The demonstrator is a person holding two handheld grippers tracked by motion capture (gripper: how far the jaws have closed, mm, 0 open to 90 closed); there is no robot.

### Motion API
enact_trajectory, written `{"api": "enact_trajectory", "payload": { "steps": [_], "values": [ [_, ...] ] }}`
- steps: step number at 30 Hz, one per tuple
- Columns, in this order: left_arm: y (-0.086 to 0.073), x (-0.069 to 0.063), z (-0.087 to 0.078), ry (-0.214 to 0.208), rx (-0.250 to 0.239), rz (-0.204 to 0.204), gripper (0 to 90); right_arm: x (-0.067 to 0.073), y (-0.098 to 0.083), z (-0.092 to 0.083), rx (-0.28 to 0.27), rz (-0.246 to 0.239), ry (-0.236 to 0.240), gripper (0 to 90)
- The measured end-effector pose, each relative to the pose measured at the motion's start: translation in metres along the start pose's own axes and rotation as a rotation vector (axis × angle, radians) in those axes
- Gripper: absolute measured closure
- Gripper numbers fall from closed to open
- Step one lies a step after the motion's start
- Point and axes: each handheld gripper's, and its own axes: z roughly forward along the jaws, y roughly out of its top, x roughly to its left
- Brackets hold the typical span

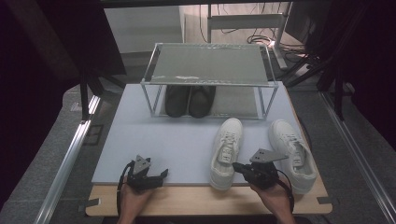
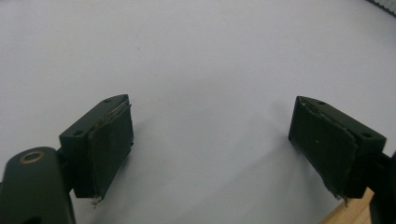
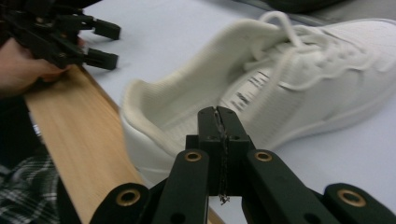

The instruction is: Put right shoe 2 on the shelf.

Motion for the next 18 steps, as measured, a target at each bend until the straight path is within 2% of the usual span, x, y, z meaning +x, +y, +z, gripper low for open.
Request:
{"api": "enact_trajectory", "payload": {
  "steps": [8, 18],
  "values": [
    [0.000, 0.000, 0.000, 0.000, 0.000, 0.000, 13.9, 0.002, 0.000, 0.016, 0.025, -0.008, 0.021, 89.2],
    [0.000, 0.000, 0.000, 0.001, 0.000, -0.001, 13.9, -0.006, -0.005, 0.014, 0.008, -0.003, 0.044, 89.5]
  ]
}}
